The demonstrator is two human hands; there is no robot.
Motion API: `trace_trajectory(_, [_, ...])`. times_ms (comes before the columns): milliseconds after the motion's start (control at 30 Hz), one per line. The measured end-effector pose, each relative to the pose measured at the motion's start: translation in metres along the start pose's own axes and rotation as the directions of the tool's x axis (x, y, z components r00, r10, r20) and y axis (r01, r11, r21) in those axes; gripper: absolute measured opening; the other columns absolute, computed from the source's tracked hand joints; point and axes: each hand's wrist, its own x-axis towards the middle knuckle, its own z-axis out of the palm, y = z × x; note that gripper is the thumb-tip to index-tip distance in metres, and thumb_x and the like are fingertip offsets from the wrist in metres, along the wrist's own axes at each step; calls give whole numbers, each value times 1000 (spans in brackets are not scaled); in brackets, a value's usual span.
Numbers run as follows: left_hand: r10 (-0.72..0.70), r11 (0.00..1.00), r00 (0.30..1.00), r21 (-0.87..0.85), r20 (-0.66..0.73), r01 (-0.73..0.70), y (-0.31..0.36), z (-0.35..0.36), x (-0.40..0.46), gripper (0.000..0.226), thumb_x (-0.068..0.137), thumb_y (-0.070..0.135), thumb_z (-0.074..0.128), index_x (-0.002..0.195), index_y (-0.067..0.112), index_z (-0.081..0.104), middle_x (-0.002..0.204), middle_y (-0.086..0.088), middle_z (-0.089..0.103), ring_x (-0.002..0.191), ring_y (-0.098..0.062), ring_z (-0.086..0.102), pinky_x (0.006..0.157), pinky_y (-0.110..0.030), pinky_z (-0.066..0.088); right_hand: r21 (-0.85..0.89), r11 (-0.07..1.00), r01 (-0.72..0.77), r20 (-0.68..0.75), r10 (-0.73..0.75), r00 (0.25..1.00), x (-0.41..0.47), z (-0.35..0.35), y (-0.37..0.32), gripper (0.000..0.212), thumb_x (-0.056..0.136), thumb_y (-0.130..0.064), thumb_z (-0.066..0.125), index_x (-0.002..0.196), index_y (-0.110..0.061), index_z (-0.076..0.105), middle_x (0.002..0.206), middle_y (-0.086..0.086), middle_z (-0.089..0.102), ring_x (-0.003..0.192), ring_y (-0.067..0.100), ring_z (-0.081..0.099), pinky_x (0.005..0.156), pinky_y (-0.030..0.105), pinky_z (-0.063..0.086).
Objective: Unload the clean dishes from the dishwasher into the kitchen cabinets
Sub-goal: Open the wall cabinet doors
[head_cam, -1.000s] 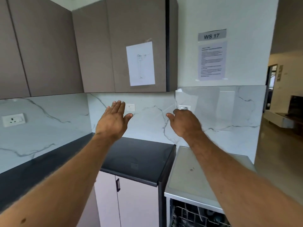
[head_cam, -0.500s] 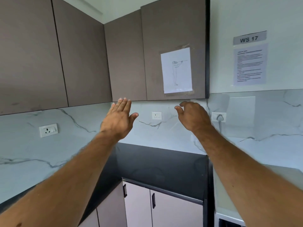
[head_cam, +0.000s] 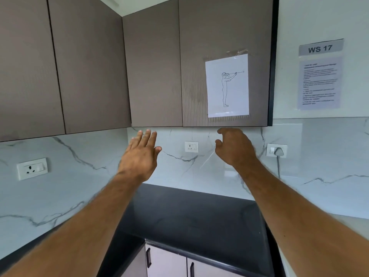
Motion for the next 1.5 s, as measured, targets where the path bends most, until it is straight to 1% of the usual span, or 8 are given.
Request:
trace_trajectory(533, [116, 983, 980, -123, -159, -136, -40, 170, 216, 60, 105, 43, 17, 156, 11, 14, 164, -5, 13, 152, -17, 6, 120, -26, 0, -111, 986, 124, -1, -125, 992, 207, 175, 38, 48, 88, -19, 62, 135, -9, 55, 134, 10, 58, 122, 29, 50, 98, 36, 44])
trace_trajectory(800, [175, 962, 971, -183, -159, -204, -76, 252, 294, 67, 96, 7, 37, 157, 12, 8, 165, -3, 5, 152, -14, 1, 122, -25, -2, -310, 934, 178, -15, -192, 981, 264, 259, 25, 67, 86, -27, 69, 145, -16, 39, 158, 11, 28, 144, 34, 25, 114, 46, 33])
trace_trajectory(933, [199, 939, 964, -246, -174, -238, -87, 270, 335, 73, 92, 4, 39, 158, 15, 8, 165, 0, 4, 152, -13, 1, 123, -29, 3, -443, 886, 141, -12, -163, 986, 293, 285, 16, 85, 84, -41, 71, 152, -28, 22, 164, 10, 8, 150, 40, 7, 120, 53, 14])
trace_trajectory(1067, [238, 912, 955, -297, -178, -283, -83, 287, 360, 78, 92, 4, 41, 158, 17, 3, 165, 2, 0, 151, -12, -2, 122, -27, -1, -518, 854, 47, -23, -68, 997, 309, 308, 8, 101, 80, -55, 71, 154, -39, 6, 165, 10, -9, 148, 48, -8, 119, 60, 8])
trace_trajectory(1233, [286, 874, 948, -368, -142, -319, -74, 309, 373, 78, 93, 4, 42, 158, 18, 0, 165, 4, -4, 151, -10, -6, 123, -27, 1, -634, 771, 49, -48, -103, 994, 314, 326, -2, 94, 91, -24, 61, 155, -40, -6, 164, 14, -15, 143, 59, -10, 115, 70, 9])
trace_trajectory(1300, [295, 863, 944, -382, -150, -331, -73, 316, 376, 76, 95, 6, 42, 158, 17, 0, 165, 3, -5, 151, -10, -6, 122, -26, 0, -675, 733, 86, -13, -129, 992, 318, 332, -6, 95, 94, -25, 59, 154, -41, -12, 162, 14, -21, 141, 60, -12, 113, 73, 9])
trace_trajectory(1400, [309, 852, 931, -377, -194, -362, -72, 324, 378, 73, 97, 9, 42, 157, 15, 1, 165, 0, -3, 151, -12, -4, 121, -25, -1, -702, 707, 83, -10, -127, 992, 328, 339, -12, 92, 93, -44, 60, 154, -41, -8, 161, 15, -27, 140, 61, -16, 108, 78, 7])
trace_trajectory(1500, [316, 849, 919, -360, -237, -385, -72, 329, 381, 70, 98, 9, 42, 157, 13, 4, 165, -3, 1, 152, -15, -1, 121, -26, 1, -718, 692, 76, -6, -115, 993, 333, 346, -15, 72, 95, -44, 58, 151, -34, 15, 161, 17, -25, 138, 64, -16, 106, 81, 7])
